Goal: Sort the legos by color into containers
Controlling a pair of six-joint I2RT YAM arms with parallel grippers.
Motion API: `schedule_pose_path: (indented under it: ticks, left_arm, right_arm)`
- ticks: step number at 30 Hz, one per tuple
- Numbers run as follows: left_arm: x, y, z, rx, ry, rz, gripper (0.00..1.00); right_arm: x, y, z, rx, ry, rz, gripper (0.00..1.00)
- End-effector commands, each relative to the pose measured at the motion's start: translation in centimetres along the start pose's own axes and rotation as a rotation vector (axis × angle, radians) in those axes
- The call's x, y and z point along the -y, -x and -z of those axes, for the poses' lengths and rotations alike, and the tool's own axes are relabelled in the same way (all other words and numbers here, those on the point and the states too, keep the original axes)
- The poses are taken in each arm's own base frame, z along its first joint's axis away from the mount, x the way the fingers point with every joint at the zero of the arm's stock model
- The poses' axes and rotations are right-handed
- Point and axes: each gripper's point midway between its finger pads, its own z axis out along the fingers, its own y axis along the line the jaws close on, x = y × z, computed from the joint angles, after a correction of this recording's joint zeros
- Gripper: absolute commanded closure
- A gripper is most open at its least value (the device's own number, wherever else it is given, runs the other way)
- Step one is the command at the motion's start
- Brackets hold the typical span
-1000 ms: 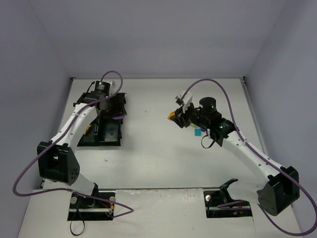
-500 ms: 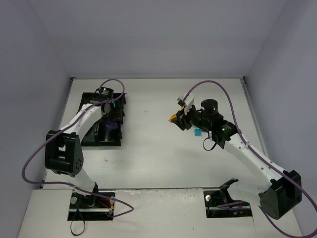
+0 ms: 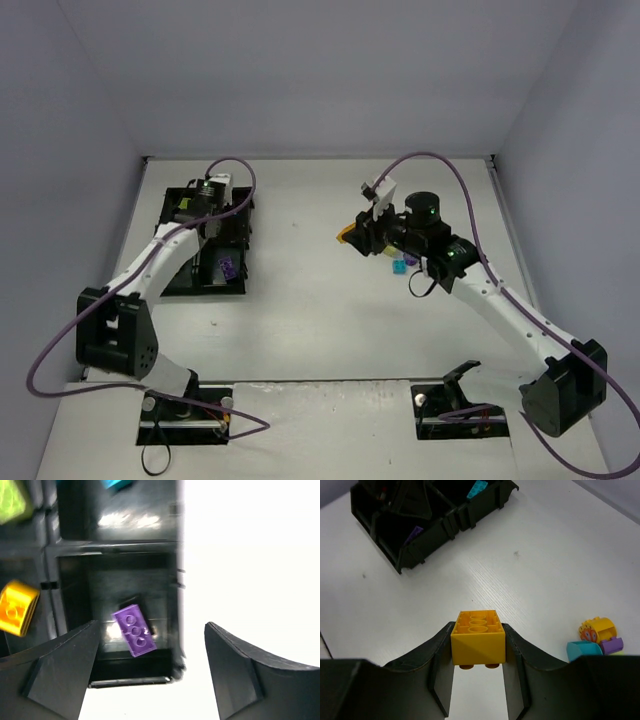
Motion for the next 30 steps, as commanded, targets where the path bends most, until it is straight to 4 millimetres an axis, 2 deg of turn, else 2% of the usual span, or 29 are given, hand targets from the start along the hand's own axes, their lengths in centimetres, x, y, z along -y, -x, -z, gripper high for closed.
schedule_pose_path:
  ticks: [1,2,3,5,6,9,10,12,16,21,30]
  left_arm:
    - [4.2,5.9,5.9,0.319,-0.162,-0.191,0.22]
    - [4.8,5.7,6.3,0.34,-0.177,-0.229,0.22]
    - [6.1,5.9,7.0,0.375,-0.205,-0.298,0.22]
    - [7.5,6.3,8.5,0.426,-0.239,-0.367,0.22]
    - [8.9,6.3,9.5,0.463,-0.27,-0.428,0.22]
    - [11.1,6.4,11.1,0.549,-0.323,-0.558,0.22]
    - [12.4,6.1,12.3,0.585,-0.365,-0.593,0.22]
    - [13.6,6.3,13.9,0.648,-0.412,-0.633,0.22]
    - [16.4,5.4,16.1,0.691,-0.574,-0.692,0.22]
    - [18.4,4.4,17.1,0.716,-0.657,-0.781,0.22]
    - [20.9,4.6,19.1,0.767,-0.742,-0.85,0.24]
  right_arm:
    - [-0.3,6.0,-0.1,0.125,0.026,-0.091,1.0]
    - [-0.3,6.1,-0.5,0.117,0.035,-0.115,1.0]
    - [-0.6,7.2,-0.5,0.13,0.053,-0.13,1.0]
    - [-0.8,7.6,-1.1,0.12,0.076,-0.199,1.0]
    - [-1.0,8.6,-1.1,0.132,0.088,-0.213,1.0]
    - [-1.7,9.1,-1.9,0.117,0.138,-0.302,1.0]
    - [-2.0,9.8,-1.9,0.124,0.157,-0.318,1.0]
    - [-2.3,9.9,-2.4,0.11,0.178,-0.37,1.0]
    - [-2.5,10.3,-3.0,0.101,0.203,-0.415,1.0]
    - [-3.0,10.5,-3.0,0.093,0.235,-0.439,1.0]
    - [-3.4,10.2,-2.9,0.082,0.252,-0.459,1.0]
